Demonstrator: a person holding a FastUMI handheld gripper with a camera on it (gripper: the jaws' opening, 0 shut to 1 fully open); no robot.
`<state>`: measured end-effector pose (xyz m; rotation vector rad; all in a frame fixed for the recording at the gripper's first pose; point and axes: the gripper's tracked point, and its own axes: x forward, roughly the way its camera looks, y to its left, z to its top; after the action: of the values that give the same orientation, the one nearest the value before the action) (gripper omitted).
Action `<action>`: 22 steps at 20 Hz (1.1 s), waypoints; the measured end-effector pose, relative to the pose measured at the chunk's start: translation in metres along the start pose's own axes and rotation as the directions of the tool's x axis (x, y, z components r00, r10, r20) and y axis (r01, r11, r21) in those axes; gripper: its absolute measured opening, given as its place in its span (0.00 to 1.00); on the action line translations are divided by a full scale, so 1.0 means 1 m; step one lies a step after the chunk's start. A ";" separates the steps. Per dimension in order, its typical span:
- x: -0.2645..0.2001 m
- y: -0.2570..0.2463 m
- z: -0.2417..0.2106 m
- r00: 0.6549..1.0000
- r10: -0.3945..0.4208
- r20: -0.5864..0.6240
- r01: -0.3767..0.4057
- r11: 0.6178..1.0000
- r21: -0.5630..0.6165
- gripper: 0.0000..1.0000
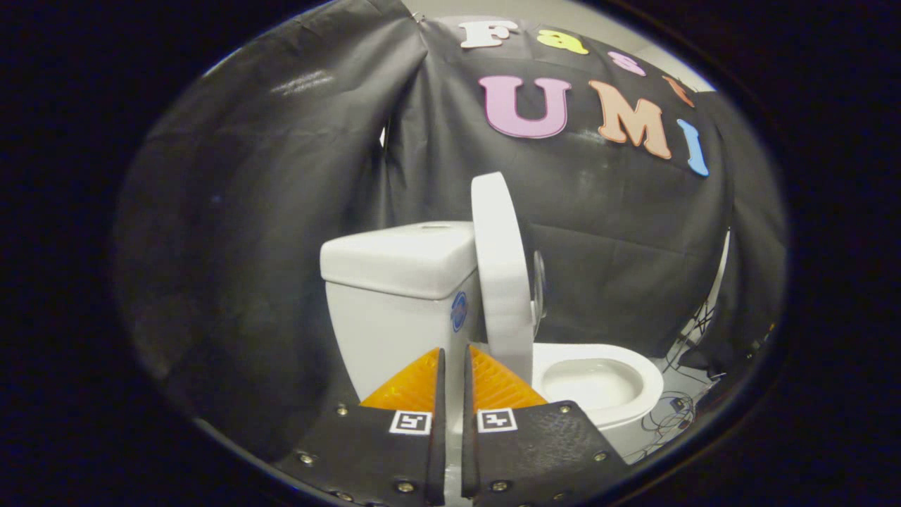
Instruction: Open the toilet lid.
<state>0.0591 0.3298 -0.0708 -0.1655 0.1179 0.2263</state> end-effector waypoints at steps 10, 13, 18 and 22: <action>-0.040 -0.048 0.060 0.991 -0.039 0.130 0.026 0.995 0.095 0.82; -0.046 -0.073 0.076 0.992 -0.042 0.121 0.033 0.997 0.074 0.99; -0.050 -0.139 0.094 0.992 -0.095 0.077 0.092 0.995 0.038 0.99; -0.056 -0.197 0.118 0.984 -0.160 0.082 0.158 0.987 0.034 0.99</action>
<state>0.0623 0.1496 0.0822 -0.1370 0.0238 0.0723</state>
